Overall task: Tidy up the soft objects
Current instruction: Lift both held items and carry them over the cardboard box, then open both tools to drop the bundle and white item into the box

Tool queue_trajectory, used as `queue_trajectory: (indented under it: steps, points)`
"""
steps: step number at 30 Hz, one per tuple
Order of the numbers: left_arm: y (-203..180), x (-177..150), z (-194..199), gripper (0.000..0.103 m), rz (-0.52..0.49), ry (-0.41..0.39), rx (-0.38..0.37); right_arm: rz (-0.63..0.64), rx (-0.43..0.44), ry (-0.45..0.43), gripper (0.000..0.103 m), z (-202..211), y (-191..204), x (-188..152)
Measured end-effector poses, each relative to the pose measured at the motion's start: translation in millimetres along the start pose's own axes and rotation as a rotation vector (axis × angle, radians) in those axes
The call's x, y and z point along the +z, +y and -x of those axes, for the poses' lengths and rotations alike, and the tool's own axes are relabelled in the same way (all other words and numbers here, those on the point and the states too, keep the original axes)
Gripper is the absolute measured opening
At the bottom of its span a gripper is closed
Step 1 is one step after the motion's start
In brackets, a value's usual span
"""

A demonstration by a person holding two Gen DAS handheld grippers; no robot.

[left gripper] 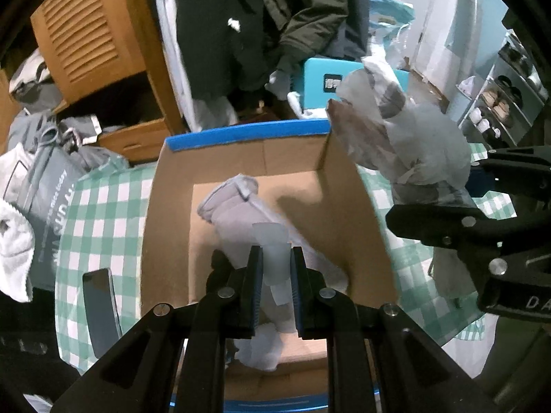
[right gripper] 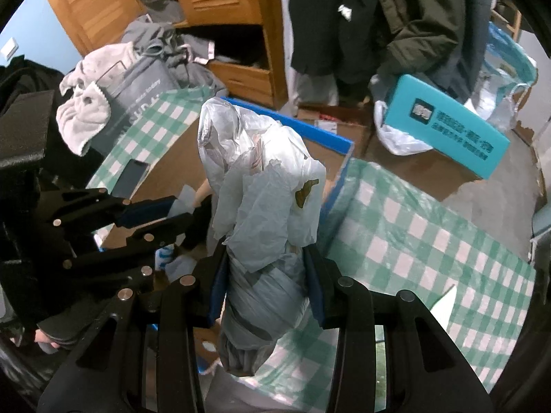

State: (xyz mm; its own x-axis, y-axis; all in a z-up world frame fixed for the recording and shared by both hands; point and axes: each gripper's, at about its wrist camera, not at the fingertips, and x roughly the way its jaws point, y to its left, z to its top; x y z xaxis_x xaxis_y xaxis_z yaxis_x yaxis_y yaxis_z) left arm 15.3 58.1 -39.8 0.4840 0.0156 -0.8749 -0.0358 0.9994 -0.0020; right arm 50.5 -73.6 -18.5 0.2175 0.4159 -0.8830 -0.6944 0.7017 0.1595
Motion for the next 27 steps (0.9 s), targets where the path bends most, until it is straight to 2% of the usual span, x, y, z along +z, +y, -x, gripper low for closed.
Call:
queue_trajectory:
  steps: [8,21,24,25,27]
  points:
    - [12.3,-5.9,-6.1,0.016,0.012,0.019,0.008,0.002,0.027,0.053,0.039,-29.2,14.4,9.7]
    - [28.6,-13.5,-22.5,0.018,0.036,0.07,0.017,0.007,0.024,0.102,0.04,-53.2,21.3,12.5]
    - [29.4,-13.2,-22.5,0.023,0.04,0.074,0.033,0.007,0.026,0.102,0.041,-54.4,22.4,13.2]
    - [29.6,-13.1,-22.5,0.028,0.043,0.076,0.036,0.005,0.028,0.103,0.041,-54.7,22.6,13.2]
    - [30.6,-12.8,-21.1,0.032,0.051,0.07,0.043,0.0,0.023,0.1,0.045,-54.6,21.7,13.0]
